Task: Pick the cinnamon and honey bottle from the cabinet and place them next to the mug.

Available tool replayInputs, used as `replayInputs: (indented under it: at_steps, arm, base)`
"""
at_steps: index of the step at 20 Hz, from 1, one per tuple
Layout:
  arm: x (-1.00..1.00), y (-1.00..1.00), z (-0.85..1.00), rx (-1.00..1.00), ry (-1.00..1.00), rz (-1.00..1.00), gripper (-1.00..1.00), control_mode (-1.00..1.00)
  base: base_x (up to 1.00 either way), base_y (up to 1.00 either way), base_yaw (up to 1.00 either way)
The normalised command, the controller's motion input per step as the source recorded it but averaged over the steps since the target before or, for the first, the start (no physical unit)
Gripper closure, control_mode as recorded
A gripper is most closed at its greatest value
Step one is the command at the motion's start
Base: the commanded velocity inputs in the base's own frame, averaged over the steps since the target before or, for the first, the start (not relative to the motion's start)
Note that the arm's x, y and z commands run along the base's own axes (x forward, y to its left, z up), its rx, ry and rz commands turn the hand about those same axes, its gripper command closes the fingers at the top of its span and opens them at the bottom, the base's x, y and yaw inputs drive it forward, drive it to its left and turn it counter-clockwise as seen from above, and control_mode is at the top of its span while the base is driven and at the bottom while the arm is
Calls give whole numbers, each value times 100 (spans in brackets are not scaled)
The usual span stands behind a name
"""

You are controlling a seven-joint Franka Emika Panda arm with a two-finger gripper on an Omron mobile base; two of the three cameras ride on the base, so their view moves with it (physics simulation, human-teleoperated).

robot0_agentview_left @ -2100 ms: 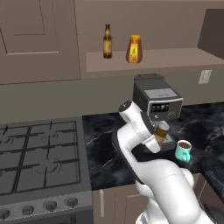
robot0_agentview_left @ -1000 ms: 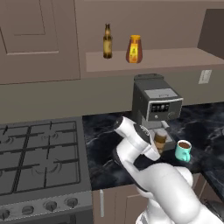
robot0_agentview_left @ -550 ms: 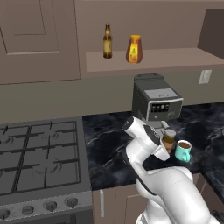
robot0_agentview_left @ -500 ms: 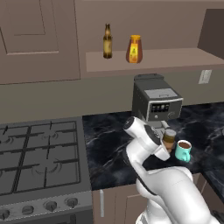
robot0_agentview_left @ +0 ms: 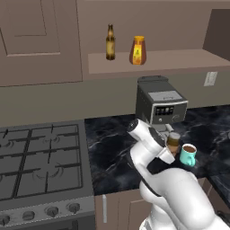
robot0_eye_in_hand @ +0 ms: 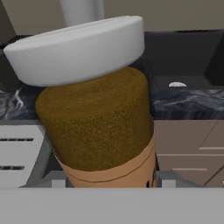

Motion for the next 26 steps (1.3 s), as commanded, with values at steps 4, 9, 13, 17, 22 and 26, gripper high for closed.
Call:
replayInputs:
  at_steps: [4, 9, 13, 17, 22, 26]
  arm:
    - [9, 0, -43, 0, 13, 0, 100, -100]
    - [9, 0, -48, 0, 10, 0, 100, -100]
    - [4, 0, -46, -1, 1, 0, 100, -100]
    - [0, 0, -43, -2, 0, 0, 100, -100]
    - [0, 0, -49, -5, -2, 0, 100, -100]
    - [0, 0, -24, -8, -5, 0, 100, -100]
  base:
    - [0, 0, 0]
    - [0, 0, 0]
    - [0, 0, 0]
    - [0, 0, 0]
    - [0, 0, 0]
    - [0, 0, 0]
